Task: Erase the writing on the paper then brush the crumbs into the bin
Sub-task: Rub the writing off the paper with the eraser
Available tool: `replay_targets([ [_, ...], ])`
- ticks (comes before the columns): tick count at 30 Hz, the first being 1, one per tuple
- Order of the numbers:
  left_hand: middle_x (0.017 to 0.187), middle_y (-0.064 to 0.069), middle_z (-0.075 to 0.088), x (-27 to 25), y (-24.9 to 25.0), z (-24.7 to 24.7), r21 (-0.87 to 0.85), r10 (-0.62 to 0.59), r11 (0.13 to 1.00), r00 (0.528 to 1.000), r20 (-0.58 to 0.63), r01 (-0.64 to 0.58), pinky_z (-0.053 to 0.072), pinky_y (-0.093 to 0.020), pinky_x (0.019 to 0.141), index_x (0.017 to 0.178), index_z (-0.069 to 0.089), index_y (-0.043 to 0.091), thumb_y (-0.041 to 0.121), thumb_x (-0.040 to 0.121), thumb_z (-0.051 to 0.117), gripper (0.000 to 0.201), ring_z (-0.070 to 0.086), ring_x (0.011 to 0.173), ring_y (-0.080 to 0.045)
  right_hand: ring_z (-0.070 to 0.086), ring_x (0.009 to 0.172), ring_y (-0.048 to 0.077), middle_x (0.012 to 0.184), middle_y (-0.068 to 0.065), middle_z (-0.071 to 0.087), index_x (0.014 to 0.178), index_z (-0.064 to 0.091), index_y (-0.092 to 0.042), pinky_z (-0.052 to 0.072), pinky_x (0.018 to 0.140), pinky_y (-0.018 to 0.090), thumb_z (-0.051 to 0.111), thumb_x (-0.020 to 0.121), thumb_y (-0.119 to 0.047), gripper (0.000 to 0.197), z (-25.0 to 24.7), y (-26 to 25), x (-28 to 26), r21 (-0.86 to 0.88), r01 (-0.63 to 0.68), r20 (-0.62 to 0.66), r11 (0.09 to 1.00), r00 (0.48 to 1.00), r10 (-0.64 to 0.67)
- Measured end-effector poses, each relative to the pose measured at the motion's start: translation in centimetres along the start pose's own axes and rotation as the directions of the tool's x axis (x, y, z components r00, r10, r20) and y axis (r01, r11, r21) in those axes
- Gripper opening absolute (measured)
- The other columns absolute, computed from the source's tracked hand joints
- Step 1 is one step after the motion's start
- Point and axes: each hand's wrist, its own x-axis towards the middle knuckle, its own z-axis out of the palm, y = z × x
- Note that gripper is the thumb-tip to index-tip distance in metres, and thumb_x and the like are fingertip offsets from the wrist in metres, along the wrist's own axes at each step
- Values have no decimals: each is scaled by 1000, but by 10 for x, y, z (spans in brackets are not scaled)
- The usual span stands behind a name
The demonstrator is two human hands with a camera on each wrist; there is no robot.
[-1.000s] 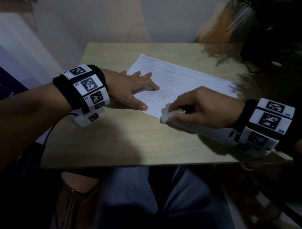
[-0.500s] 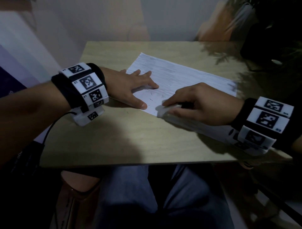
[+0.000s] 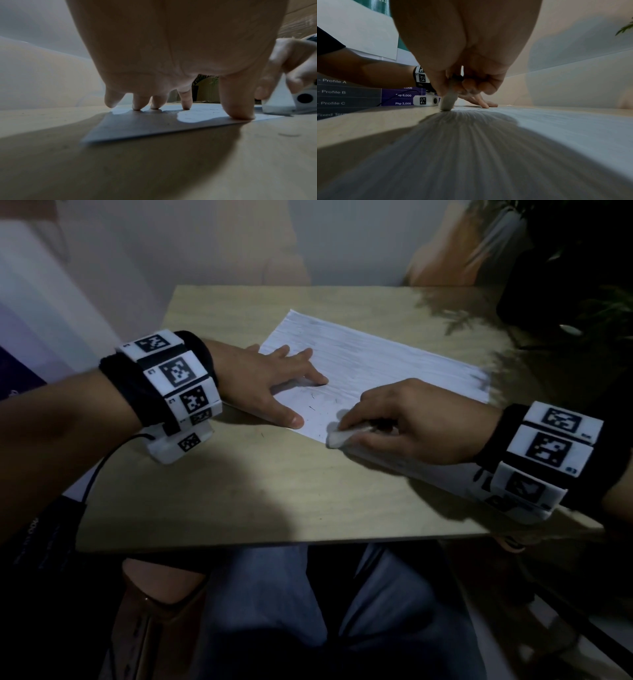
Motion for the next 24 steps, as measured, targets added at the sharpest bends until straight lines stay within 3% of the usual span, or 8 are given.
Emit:
replay_targets([
  [3, 167, 10, -25, -1, 1, -1, -3, -4, 1000, 1000, 2, 4, -8, -52, 125, 156, 5, 55, 82, 71, 45, 98, -19, 155, -18, 55, 76, 0, 89, -18, 62, 103, 74, -23, 44, 73, 20, 59, 85, -41, 29, -3, 0, -2, 44, -15, -7, 999, 1000, 15],
  [7, 167, 12, -24, -2, -2, 0, -15, -6, 1000, 1000, 5, 6, -9, -51, 125, 155, 6, 56, 83, 69, 45, 98, -20, 155, -17, 54, 76, -5, 91, -18, 56, 118, 71, -22, 39, 73, 12, 58, 92, -37, 33, -1, -3, 2, 91, 20, -19, 996, 1000, -18],
  [9, 167, 13, -24, -1, -1, 0, -13, -4, 1000, 1000, 8, 4, -10, -49, 125, 155, 5, 57, 83, 69, 45, 98, -20, 155, -16, 52, 74, -5, 89, -18, 54, 121, 70, -24, 38, 73, 12, 53, 94, -44, 37, 0, -2, 1, 59, 10, -1, 998, 1000, -10],
  [12, 167, 13, -25, 0, 0, -1, -5, -1, 1000, 1000, 7, 2, -9, -50, 125, 155, 5, 57, 83, 71, 45, 97, -20, 155, -17, 55, 79, 2, 88, -18, 58, 106, 72, -29, 49, 77, 29, 46, 85, -59, 45, -3, 0, -2, -50, -70, -10, 996, 998, 70],
  [15, 167, 12, -24, -1, 0, 0, -9, -3, 1000, 1000, -2, 3, -9, -51, 125, 156, 5, 55, 81, 74, 47, 95, -21, 155, -17, 61, 85, 11, 91, -15, 66, 95, 69, -31, 53, 79, 40, 45, 76, -55, 40, -7, 1, -2, -128, -181, -85, 975, 982, 171],
  [17, 167, 11, -24, -1, 0, 1, -12, -3, 1000, 1000, -15, 3, -10, -51, 125, 156, 6, 54, 83, 74, 48, 96, -22, 154, -18, 60, 81, 11, 91, -14, 68, 97, 70, -30, 53, 77, 40, 45, 78, -51, 38, -8, 2, -1, -84, -174, -128, 981, 978, 162],
  [20, 168, 8, -22, 1, 1, 3, 1, 5, 1000, 999, -46, -5, -11, -50, 125, 157, 8, 52, 83, 73, 50, 99, -23, 154, -19, 64, 82, 9, 97, -11, 73, 109, 71, -30, 53, 79, 36, 45, 85, -54, 42, -5, 2, -2, 6, -146, -86, 989, 986, 146],
  [24, 169, 7, -21, 1, 1, 3, -13, 6, 1000, 998, -55, -7, -10, -49, 125, 157, 9, 49, 80, 74, 53, 99, -22, 154, -19, 63, 76, 12, 87, -10, 71, 107, 69, -30, 54, 74, 41, 36, 82, -64, 54, -6, 11, 0, -79, -256, -142, 963, 960, 243],
])
